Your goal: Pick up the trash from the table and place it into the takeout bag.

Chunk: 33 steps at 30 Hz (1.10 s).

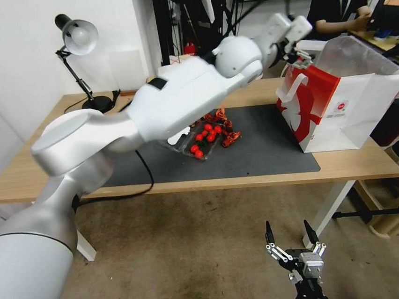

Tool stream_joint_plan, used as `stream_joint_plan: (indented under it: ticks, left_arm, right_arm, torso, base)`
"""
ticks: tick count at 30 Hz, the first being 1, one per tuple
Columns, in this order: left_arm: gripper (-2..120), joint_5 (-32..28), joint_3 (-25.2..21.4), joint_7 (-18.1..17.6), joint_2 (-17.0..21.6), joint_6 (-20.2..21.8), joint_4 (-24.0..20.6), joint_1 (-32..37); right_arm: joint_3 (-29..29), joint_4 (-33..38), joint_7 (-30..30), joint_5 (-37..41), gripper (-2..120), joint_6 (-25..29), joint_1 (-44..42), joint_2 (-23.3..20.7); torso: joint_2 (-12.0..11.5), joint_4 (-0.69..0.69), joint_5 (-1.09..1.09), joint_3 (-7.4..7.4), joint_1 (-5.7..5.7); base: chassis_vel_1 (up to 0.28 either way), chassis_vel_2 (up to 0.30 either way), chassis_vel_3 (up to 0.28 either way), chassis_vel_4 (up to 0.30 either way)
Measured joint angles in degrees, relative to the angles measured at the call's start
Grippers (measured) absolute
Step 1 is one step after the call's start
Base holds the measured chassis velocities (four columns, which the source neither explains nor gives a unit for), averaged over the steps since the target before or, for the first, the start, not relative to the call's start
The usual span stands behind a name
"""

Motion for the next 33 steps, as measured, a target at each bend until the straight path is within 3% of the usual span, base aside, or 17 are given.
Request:
stream_joint_plan:
  ticks: [8,13,16,17,20,21,22,24,29,33]
  left_arm:
    - [100,-10.7,-7.0,-0.7,9.7,-5.7,-6.4,10.3]
    - [100,-10.7,-11.7,-3.0,11.9,-6.7,-9.7,15.5]
    - [100,-3.6,-15.5,-8.2,12.7,-10.5,-11.2,19.9]
    - [100,-3.6,-15.5,-8.2,12.7,-10.5,-11.2,19.9]
    - [100,6.0,-17.7,-15.6,13.6,-12.2,-13.1,24.0]
    - [100,6.0,-17.7,-15.6,13.6,-12.2,-13.1,24.0]
    - [100,9.8,-18.2,-20.2,13.9,-12.1,-14.1,26.0]
    - [100,15.0,-18.8,-24.4,14.7,-11.6,-15.3,28.7]
    - [100,18.6,-20.5,-28.5,16.0,-10.7,-17.0,32.1]
    - [100,19.7,-24.8,-31.1,18.5,-9.7,-20.3,37.9]
  right_arm:
    - [-0.2,0.0,-0.1,0.1,100,-0.3,0.4,-0.3]
    - [-0.4,-0.1,-0.2,0.1,100,-0.3,0.4,-0.3]
    - [-0.4,-0.2,-0.2,0.0,100,-0.3,0.3,-0.3]
    - [-0.4,-0.2,-0.2,0.0,100,-0.3,0.3,-0.3]
    - [-0.5,-0.3,-0.2,0.0,100,-0.3,0.3,-0.2]
    - [-0.5,-0.3,-0.2,0.0,100,-0.3,0.3,-0.2]
    - [-0.5,-0.4,-0.2,0.0,100,-0.4,0.3,-0.2]
    - [-0.5,-0.4,-0.3,-0.1,100,-0.5,0.4,-0.2]
    - [-0.6,-0.5,-0.3,-0.3,100,-0.6,0.5,-0.2]
    - [-0.6,-0.5,-0.4,-0.4,100,-0.7,0.4,-0.3]
  torso:
    - [0.0,0.02,-0.01,0.00,0.00]
    - [0.0,0.01,0.00,0.00,0.00]
    - [0.0,-0.01,0.01,0.00,0.00]
    - [0.0,-0.01,0.01,0.00,0.00]
    - [0.0,0.00,0.01,0.00,0.00]
    - [0.0,0.00,0.01,0.00,0.00]
    - [0.0,0.01,0.01,0.00,0.00]
    - [0.0,0.00,0.00,0.00,0.00]
    - [0.0,0.01,0.01,0.00,0.00]
    - [0.0,0.00,0.01,0.00,0.00]
  base:
    - [0.000,0.000,0.000,0.000]
    - [0.000,0.000,0.000,0.000]
    - [0.000,0.000,0.000,0.000]
    - [0.000,0.000,0.000,0.000]
    - [0.000,0.000,0.000,0.000]
    - [0.000,0.000,0.000,0.000]
    - [0.000,0.000,0.000,0.000]
    - [0.000,0.000,0.000,0.000]
    - [0.000,0.000,0.000,0.000]
    - [0.000,0.000,0.000,0.000]
